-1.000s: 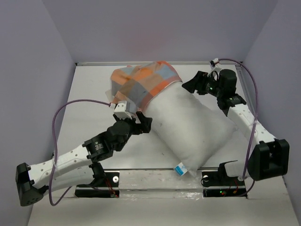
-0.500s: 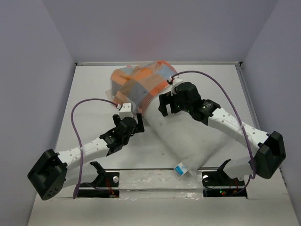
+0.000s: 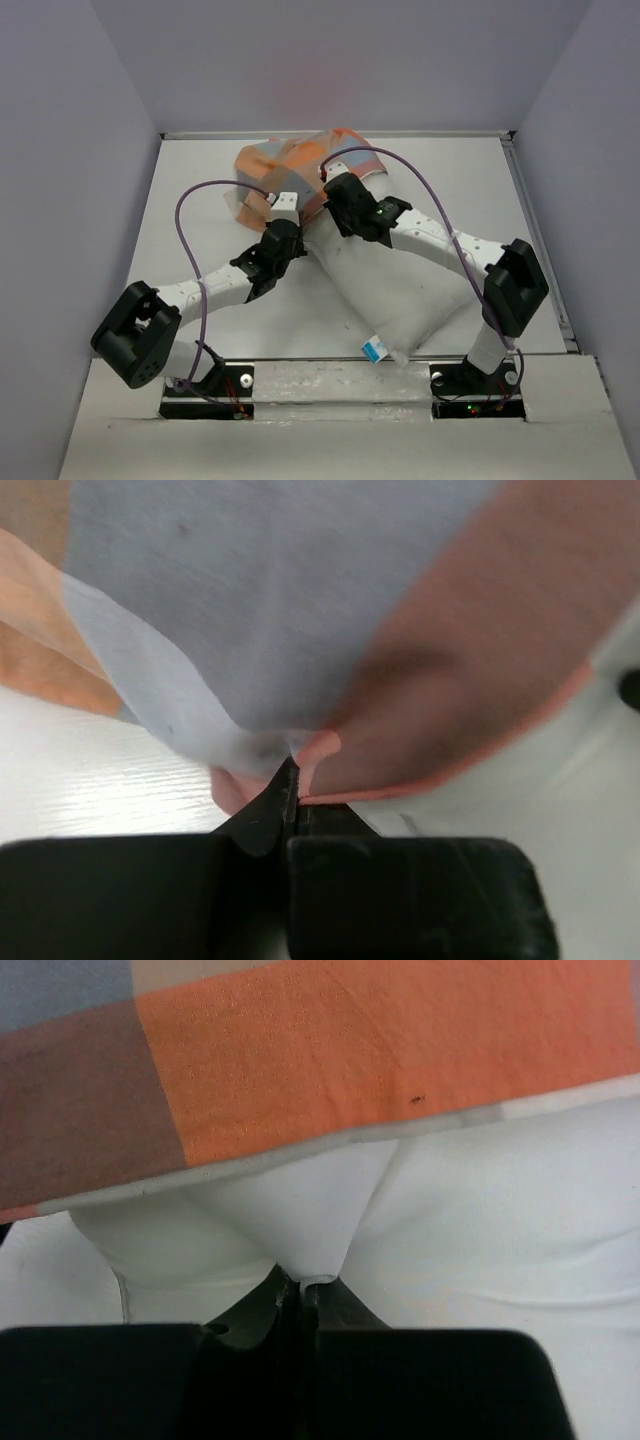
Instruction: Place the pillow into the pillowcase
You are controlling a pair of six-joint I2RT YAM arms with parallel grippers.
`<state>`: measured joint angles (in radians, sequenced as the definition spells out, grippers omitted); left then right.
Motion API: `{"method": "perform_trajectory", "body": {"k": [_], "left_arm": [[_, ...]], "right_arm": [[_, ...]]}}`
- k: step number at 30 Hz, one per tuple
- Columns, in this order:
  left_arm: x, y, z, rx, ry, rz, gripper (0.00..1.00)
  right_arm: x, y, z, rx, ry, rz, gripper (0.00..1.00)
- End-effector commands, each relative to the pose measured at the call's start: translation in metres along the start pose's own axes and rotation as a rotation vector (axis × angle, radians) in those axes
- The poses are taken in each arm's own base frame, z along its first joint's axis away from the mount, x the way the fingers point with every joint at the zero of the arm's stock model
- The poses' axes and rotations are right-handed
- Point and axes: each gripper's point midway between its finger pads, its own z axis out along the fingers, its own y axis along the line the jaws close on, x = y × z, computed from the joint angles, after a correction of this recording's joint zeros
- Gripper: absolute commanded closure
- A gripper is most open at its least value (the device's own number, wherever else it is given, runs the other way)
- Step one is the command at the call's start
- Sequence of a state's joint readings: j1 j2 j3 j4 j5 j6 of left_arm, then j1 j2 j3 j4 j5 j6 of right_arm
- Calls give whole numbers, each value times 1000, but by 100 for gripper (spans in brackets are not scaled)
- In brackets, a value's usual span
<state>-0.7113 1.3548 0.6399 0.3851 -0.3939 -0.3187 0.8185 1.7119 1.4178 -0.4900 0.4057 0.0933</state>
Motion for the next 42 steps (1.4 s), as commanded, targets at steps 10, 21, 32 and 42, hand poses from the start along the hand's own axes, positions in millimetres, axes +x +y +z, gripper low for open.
{"method": "perform_trajectory", "body": {"k": [10,21,32,42], "left_arm": [[-29,-101,-64,420,-43,-55,100],[-117,-158,-115,729,-124,-148,100],[-49,-167,-156,1005,53,-357,100],[-25,-120,-146,773,123,-243,1]], "right_arm": [[-134,-112,-116,257,-585,519,100],[-101,-16,-62,45,-504,463,100],[-88,11,25,-86,-385,634,100],[-55,22,-39,-280,-367,569,47]]}}
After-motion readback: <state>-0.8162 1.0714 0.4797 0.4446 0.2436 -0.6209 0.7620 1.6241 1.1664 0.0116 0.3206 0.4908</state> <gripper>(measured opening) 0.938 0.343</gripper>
